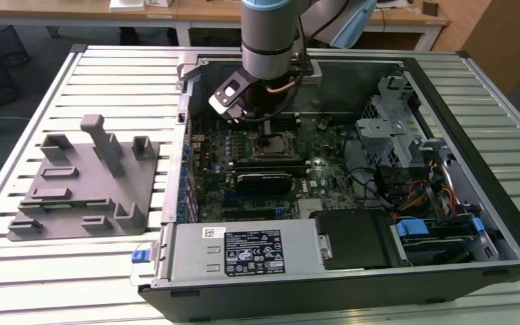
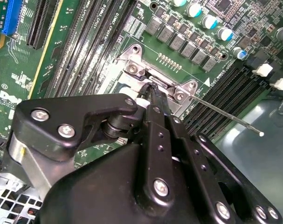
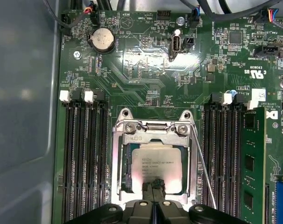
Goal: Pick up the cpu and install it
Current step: 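Close the cpu cover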
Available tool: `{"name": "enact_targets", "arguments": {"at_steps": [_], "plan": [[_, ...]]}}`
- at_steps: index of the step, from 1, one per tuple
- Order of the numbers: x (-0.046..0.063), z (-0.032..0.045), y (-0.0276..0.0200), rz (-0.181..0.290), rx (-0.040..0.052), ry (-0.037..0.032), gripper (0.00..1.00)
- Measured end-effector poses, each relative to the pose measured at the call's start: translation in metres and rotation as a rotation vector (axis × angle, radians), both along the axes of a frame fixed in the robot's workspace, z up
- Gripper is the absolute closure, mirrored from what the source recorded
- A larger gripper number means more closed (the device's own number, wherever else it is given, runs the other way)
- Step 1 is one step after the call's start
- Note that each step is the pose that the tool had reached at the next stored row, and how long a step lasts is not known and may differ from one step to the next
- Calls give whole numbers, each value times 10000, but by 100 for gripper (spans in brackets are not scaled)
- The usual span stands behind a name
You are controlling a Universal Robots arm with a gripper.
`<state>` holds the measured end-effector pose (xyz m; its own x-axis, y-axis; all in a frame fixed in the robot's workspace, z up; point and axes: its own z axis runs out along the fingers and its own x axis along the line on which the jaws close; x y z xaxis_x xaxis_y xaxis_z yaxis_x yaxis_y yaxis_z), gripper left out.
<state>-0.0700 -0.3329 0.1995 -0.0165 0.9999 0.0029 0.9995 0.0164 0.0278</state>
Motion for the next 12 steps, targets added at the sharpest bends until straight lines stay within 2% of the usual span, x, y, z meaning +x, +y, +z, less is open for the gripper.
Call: {"name": "enact_targets", "arguments": {"at_steps": [12], "plan": [[74, 16, 0, -1, 1, 24, 89]]}}
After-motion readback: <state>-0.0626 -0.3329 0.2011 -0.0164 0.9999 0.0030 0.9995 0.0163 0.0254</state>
